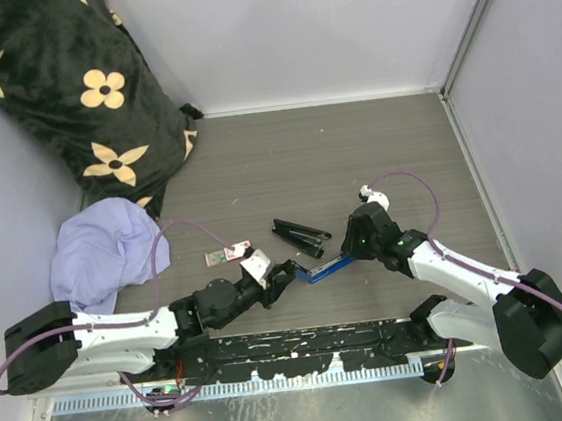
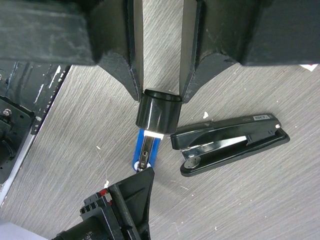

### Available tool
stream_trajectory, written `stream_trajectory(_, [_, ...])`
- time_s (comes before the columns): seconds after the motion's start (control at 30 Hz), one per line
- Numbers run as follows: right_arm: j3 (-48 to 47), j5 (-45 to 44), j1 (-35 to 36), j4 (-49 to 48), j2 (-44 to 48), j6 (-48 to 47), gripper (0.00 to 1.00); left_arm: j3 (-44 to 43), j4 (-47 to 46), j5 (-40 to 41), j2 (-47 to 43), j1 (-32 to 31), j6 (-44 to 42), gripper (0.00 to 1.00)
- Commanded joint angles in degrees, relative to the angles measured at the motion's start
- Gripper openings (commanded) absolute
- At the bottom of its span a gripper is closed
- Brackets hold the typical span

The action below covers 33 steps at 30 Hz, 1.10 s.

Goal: Load the staples into the stapler
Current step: Open the stapler at the center of the board.

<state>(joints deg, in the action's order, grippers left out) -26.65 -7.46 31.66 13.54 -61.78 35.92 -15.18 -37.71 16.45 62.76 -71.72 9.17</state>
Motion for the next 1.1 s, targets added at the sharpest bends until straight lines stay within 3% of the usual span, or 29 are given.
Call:
stream_trajectory(0.0, [-1.4,6.9,0.0,4.9,-0.1,-1.9,0.36,0.1,11.2,0.9,4.3,-2.2,-1.0,0.0])
stream_trajectory(0.33, [-4.6,16.6,0.0,3.9,1.6,-1.6,0.43,-1.4,11.7,1.6,5.9,-3.5,-3.2,0.0])
stream_trajectory(0.5, [-3.3,23.3,0.7,-1.1,0.1,0.7,0.36,-2.4,13.6,2.0,5.1,-3.5,-4.7,0.0])
stream_trajectory(0.73, [-0.5,21.9,1.2,-2.5,0.7,2.0,0.33,-3.0,14.7,2.6,5.3,-3.6,-4.7,0.01])
stream_trajectory(0.8, [-0.1,21.2,1.3,-2.6,1.1,2.0,0.33,-3.0,15.2,2.5,5.1,-3.6,-4.1,0.11])
stream_trajectory(0.87, [-0.1,20.8,1.3,-2.6,1.1,2.0,0.33,-2.9,16.0,2.3,4.5,-3.6,-3.3,0.39])
stream_trajectory(0.97, [0.1,20.2,1.3,-2.7,1.0,1.7,0.33,-2.9,18.5,2.9,2.3,-3.8,-2.1,0.59])
stream_trajectory(1.0, [0.0,20.1,1.3,-2.7,1.0,1.7,0.33,-2.8,19.1,3.2,1.0,-3.9,-1.6,0.69])
stream_trajectory(1.07, [-0.1,20.3,1.3,-2.7,1.1,1.7,0.33,-2.7,21.5,3.8,-1.4,-3.9,-0.8,0.78])
